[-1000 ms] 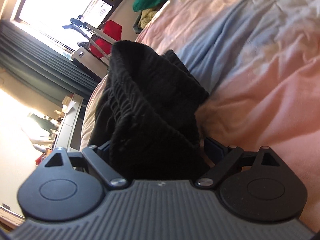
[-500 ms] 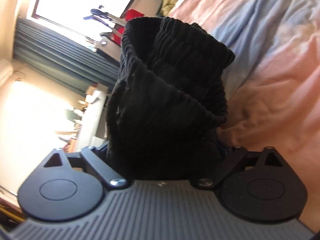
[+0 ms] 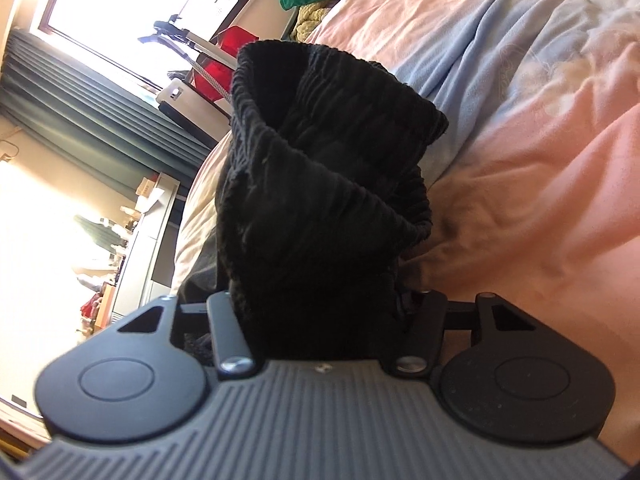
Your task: Fold clothes
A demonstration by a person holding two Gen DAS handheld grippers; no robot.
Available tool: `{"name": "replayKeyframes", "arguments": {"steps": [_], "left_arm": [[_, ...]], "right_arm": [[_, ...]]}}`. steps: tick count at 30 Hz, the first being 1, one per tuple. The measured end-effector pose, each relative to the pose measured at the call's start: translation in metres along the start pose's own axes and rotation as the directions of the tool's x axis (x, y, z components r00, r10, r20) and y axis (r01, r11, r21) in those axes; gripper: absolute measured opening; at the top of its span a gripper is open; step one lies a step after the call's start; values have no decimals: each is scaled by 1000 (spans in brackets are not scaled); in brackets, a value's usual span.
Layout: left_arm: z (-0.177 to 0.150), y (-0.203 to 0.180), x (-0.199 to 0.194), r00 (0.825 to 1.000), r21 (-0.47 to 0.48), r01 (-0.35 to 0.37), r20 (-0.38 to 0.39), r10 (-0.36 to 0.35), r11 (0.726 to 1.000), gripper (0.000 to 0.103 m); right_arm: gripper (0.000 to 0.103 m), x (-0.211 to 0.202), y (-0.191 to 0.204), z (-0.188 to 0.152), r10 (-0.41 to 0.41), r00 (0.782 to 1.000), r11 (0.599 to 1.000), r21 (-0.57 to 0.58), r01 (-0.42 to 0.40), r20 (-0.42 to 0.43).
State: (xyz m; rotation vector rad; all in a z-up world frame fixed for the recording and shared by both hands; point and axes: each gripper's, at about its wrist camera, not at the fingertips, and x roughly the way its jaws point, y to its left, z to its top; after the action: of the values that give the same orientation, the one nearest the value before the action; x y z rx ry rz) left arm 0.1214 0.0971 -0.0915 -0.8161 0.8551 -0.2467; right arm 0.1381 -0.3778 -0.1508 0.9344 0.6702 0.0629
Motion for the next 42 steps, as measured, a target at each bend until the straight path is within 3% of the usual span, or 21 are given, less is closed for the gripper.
{"name": "replayKeyframes", "arguments": {"steps": [4,7,9,13,17,19,25,28,35,42], "left_arm": [[14,-3,37,992,-2,49,-119,-49,999,101],[20,-1,57,985,20,56,-166,-52,998,101],[22,4,69,973,1,97,-210,-94,995,101],[22,10,80,964,-12,135,-228,-134,991,98],[20,7,78,970,12,132,-208,-127,991,85],[17,5,74,975,40,123,-189,-113,992,72],[4,-12,54,986,118,128,-121,-113,985,49],[-3,-23,35,988,135,142,-87,-131,981,44],[-26,-68,-6,987,212,163,-28,-161,963,41],[-26,-157,17,977,279,205,-7,-212,938,40]], "right_arm": [[58,3,-4,3,6,1000,1000,5,-6,0],[58,7,-4,2,7,1000,1000,6,-7,4],[58,7,-4,1,5,1000,1000,9,-6,9],[58,10,-4,-3,-1,1000,1000,6,1,24],[58,8,2,-5,-18,999,1000,7,18,39],[56,6,7,-8,-24,998,1000,-4,24,52],[43,-13,23,-13,-3,994,999,-48,8,110],[38,-27,36,-15,17,989,993,-118,1,150],[34,-68,45,-3,126,970,989,-108,-105,209],[33,-105,47,45,165,937,986,-82,-146,308]]}}
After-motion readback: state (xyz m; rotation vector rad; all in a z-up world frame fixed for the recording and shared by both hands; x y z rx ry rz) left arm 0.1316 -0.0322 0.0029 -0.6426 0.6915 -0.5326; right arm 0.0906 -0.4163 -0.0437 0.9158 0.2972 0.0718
